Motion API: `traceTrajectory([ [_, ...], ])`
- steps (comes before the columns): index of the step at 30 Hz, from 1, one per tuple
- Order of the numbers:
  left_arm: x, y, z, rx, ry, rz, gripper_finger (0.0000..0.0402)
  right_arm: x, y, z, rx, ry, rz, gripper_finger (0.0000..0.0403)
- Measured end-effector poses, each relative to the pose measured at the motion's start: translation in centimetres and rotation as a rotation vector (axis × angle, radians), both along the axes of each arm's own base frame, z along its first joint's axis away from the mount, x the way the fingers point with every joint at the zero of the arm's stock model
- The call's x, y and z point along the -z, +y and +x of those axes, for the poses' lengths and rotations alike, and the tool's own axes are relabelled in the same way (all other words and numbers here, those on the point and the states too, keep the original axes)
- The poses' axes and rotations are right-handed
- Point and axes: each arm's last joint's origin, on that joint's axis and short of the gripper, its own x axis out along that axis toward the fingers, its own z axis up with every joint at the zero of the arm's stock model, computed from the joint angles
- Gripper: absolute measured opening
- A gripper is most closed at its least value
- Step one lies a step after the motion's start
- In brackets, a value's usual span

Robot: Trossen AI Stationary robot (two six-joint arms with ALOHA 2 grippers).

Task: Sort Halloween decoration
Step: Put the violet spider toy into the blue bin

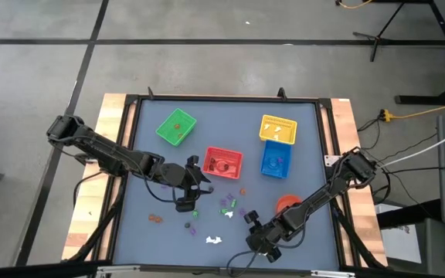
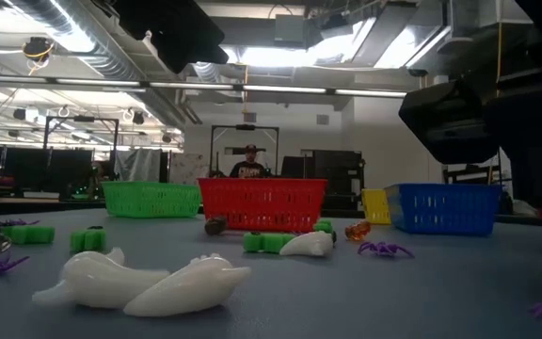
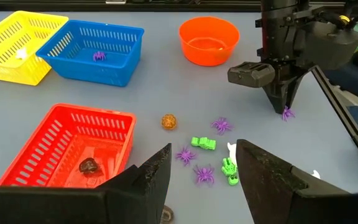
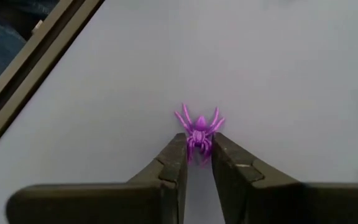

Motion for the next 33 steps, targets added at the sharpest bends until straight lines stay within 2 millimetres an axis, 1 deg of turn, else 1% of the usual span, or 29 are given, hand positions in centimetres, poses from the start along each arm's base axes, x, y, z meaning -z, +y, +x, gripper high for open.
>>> traceTrajectory([
  [4, 0.0, 0.0, 0.0, 0.0, 0.0, 0.0, 0.0164, -0.5, 0.2, 0.3, -0.002, 0.0, -0.004, 0.0065],
  [11, 0.0, 0.0, 0.0, 0.0, 0.0, 0.0, 0.0164, -1.1, 0.4, 0.7, 0.001, -0.019, -0.069, 0.0065],
  [27, 0.0, 0.0, 0.0, 0.0, 0.0, 0.0, 0.0164, -1.3, 0.3, 0.7, 0.006, -0.03, -0.081, 0.0065],
  [30, 0.0, 0.0, 0.0, 0.001, 0.0, 0.0, 0.0164, -1.7, 0.1, 0.4, 0.005, -0.014, -0.094, 0.0065],
  [33, 0.0, 0.0, 0.0, 0.0, 0.0, 0.0, 0.0164, -2.8, -0.3, 0.0, 0.018, -0.021, -0.115, 0.0065],
])
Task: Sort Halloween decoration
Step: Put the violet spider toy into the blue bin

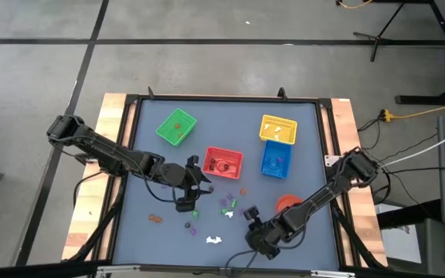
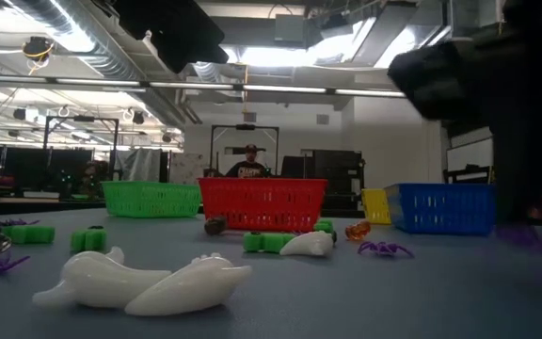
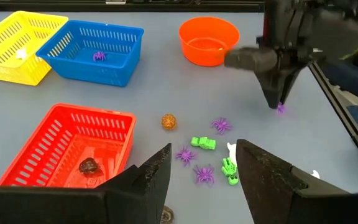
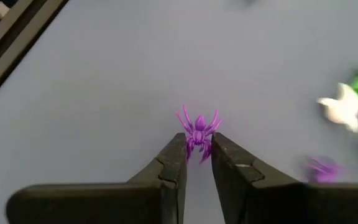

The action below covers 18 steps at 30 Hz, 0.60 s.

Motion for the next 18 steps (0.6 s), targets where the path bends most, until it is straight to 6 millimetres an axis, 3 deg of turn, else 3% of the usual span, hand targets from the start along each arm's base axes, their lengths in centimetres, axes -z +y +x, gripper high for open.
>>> traceTrajectory([
  [10, 0.0, 0.0, 0.0, 0.0, 0.0, 0.0, 0.0164, -4.9, -2.4, -2.2, 0.082, -0.053, -0.161, 0.0065],
  [18, 0.0, 0.0, 0.0, 0.0, 0.0, 0.0, 0.0164, -7.9, -5.7, -4.8, 0.182, -0.018, -0.378, 0.0065],
])
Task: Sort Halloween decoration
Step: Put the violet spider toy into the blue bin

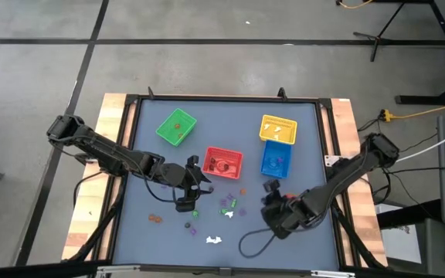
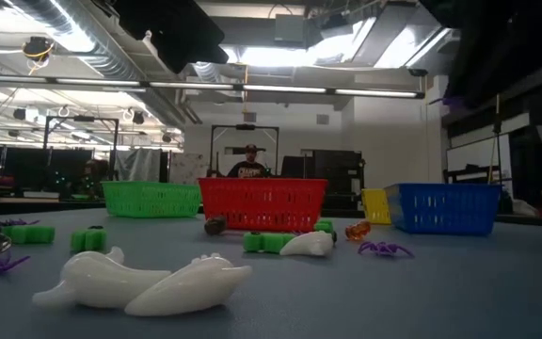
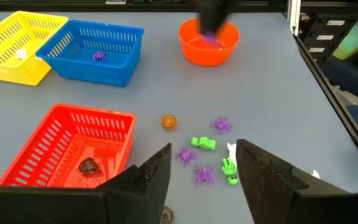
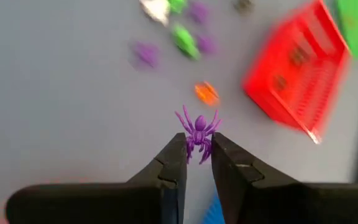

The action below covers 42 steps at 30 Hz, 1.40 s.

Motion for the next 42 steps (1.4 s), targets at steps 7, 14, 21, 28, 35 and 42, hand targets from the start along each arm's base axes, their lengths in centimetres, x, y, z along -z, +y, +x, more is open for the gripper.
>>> traceTrajectory([
  [7, 0.0, 0.0, 0.0, 0.0, 0.0, 0.0, 0.0164, -0.4, -3.9, -0.9, 0.189, 0.131, -0.141, 0.0065],
  [14, 0.0, 0.0, 0.0, 0.0, 0.0, 0.0, 0.0164, 0.4, -8.0, -0.2, 0.333, 0.227, -0.187, 0.0065],
  [21, 0.0, 0.0, 0.0, 0.0, 0.0, 0.0, 0.0164, 1.0, -10.9, 0.4, 0.444, 0.281, -0.148, 0.0065],
  [28, 0.0, 0.0, 0.0, 0.0, 0.0, 0.0, 0.0164, 1.0, -12.5, 1.0, 0.507, 0.262, -0.121, 0.0065],
  [35, 0.0, 0.0, 0.0, 0.0, 0.0, 0.0, 0.0164, 1.1, -12.6, 1.3, 0.516, 0.251, -0.075, 0.0065],
  [42, 0.0, 0.0, 0.0, 0.0, 0.0, 0.0, 0.0164, 1.2, -12.5, 1.4, 0.511, 0.255, -0.04, 0.0065],
])
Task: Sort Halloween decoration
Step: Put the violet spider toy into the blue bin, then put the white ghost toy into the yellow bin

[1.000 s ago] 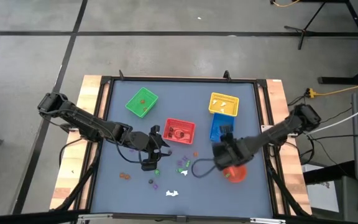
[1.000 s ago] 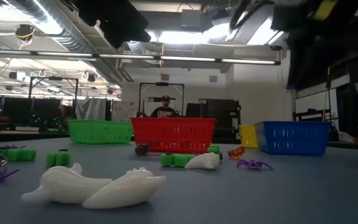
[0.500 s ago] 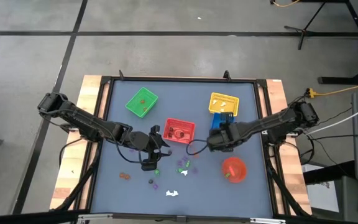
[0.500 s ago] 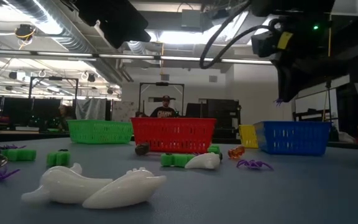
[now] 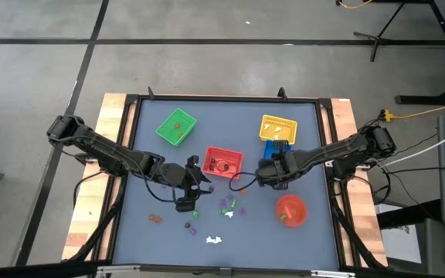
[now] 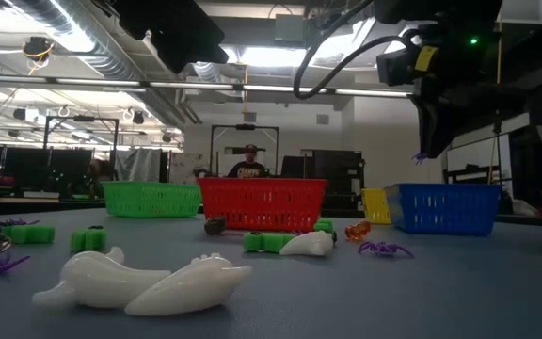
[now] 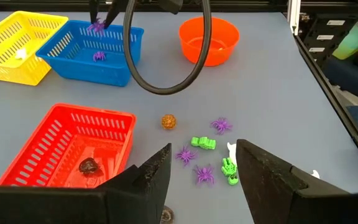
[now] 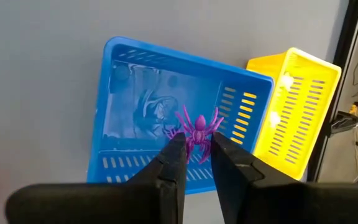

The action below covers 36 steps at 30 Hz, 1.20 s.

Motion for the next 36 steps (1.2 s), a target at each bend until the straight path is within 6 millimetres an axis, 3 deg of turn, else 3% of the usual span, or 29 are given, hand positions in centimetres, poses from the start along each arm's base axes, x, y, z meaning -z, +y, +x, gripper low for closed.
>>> traceTrajectory([
  [27, 0.01, 0.01, 0.0, 0.0, 0.0, 0.0, 0.0164, 0.01, 0.01, 0.02, 0.007, -0.005, 0.002, 0.0067],
  [36, 0.01, 0.0, 0.0, 0.0, 0.0, 0.0, 0.0164, 0.01, 0.01, 0.02, 0.007, -0.005, 0.002, 0.0158],
])
